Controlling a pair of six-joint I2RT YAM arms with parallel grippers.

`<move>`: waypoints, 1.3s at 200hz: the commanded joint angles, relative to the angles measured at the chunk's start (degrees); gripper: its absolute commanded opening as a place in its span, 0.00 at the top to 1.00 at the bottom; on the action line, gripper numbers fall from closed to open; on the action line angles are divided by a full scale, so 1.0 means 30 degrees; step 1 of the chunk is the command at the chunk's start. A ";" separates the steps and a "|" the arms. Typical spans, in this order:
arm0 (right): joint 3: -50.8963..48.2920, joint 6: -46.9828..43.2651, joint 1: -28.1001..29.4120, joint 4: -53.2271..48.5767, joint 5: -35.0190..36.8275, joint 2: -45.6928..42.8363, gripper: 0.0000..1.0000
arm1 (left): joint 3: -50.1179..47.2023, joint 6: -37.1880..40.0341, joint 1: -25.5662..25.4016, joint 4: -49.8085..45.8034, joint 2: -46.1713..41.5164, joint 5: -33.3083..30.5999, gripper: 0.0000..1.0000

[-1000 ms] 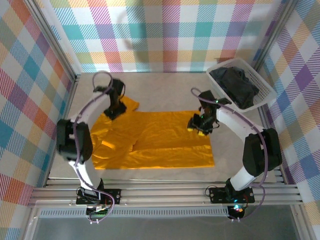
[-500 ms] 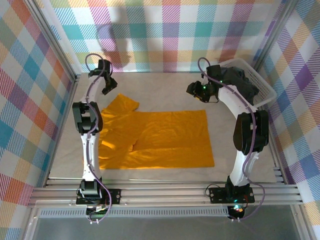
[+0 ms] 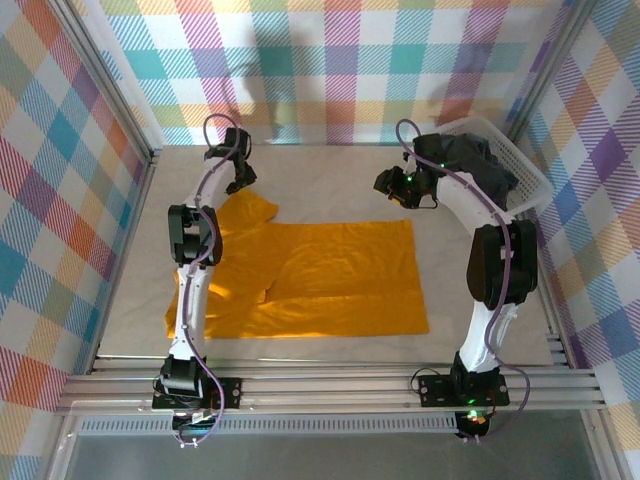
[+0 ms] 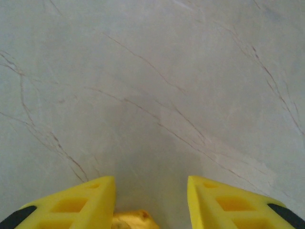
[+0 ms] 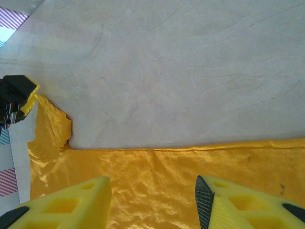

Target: Fold and stack the t-shirts

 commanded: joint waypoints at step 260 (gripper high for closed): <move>0.3744 0.3323 0.0295 -0.6104 1.0420 0.6151 0.67 | -0.0454 -0.1854 -0.1457 -0.4614 -0.3780 0.0102 1.00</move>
